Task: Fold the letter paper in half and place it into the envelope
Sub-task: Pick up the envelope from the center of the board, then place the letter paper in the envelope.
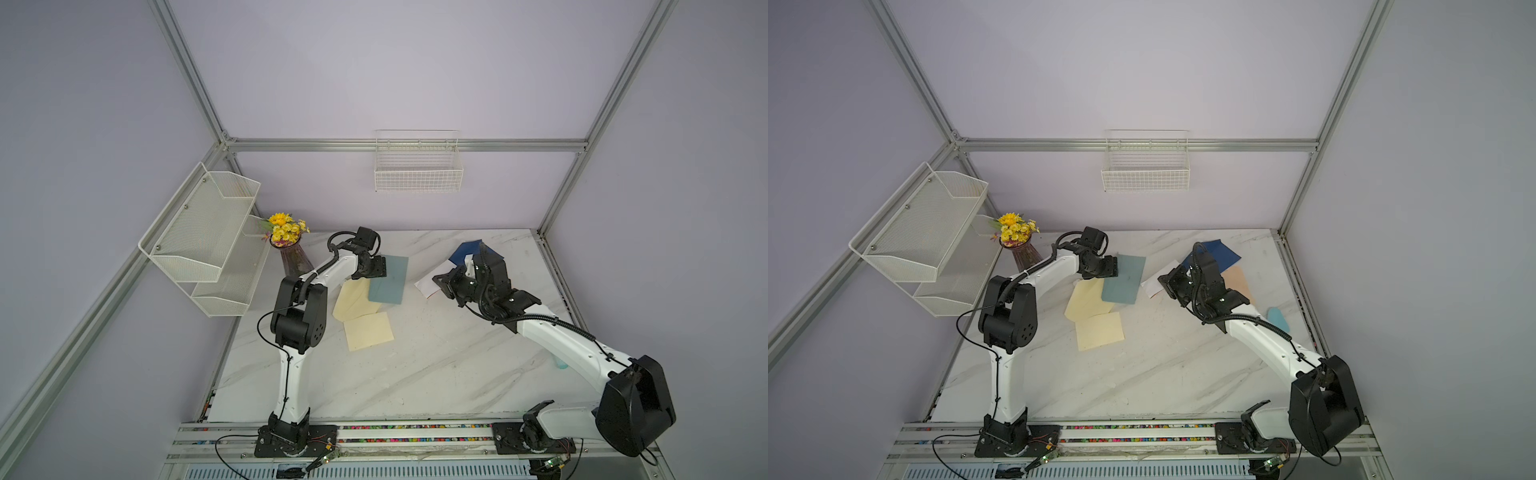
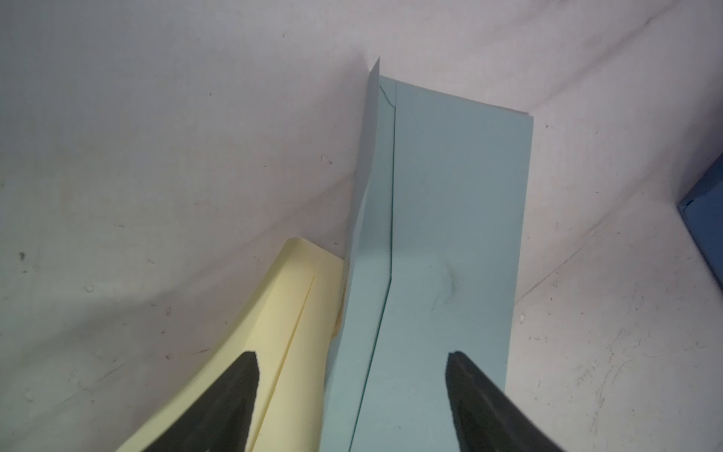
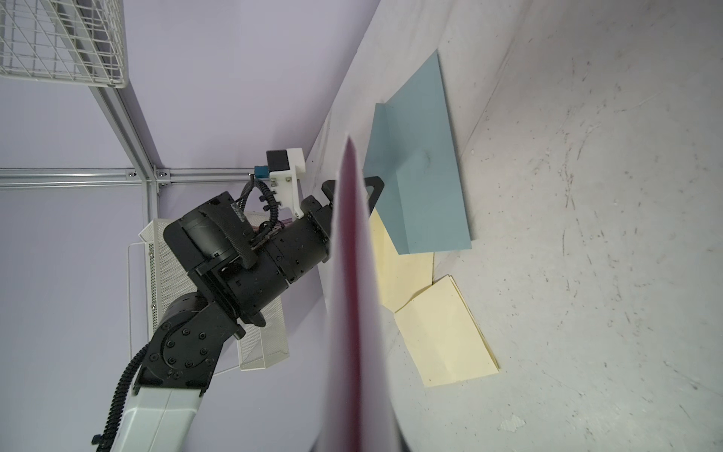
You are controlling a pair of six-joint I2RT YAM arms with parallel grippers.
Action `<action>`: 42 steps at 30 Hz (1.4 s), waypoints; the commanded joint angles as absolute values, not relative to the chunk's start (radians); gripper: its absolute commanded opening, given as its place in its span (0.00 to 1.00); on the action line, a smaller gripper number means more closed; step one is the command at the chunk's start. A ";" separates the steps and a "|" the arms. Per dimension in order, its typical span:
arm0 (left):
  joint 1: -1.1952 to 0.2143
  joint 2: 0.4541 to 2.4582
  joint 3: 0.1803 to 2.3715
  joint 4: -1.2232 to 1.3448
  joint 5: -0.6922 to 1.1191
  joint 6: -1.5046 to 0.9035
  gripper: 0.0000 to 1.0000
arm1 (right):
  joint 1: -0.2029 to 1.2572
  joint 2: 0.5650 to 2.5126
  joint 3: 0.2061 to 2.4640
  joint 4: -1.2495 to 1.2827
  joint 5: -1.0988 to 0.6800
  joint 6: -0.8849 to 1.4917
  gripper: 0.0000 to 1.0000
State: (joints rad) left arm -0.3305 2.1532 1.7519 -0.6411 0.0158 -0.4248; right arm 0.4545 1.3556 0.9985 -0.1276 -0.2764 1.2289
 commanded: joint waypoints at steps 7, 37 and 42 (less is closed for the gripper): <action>-0.293 2.253 1.864 -0.597 0.140 -0.413 0.00 | 0.436 1.355 1.057 -0.185 -0.296 1.191 0.00; -0.463 1.758 1.516 -0.598 0.292 -0.418 0.00 | 0.440 1.542 1.155 -0.448 -0.486 0.877 0.00; -0.515 1.717 1.472 -0.598 0.294 -0.435 0.00 | 0.442 1.522 1.138 -0.458 -0.488 0.853 0.00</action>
State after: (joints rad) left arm -0.4965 1.7660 1.4773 -0.6140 0.2806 -0.4206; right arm 0.4393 1.5421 1.1316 -0.4236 -0.4652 0.8974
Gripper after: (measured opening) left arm 0.047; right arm 0.051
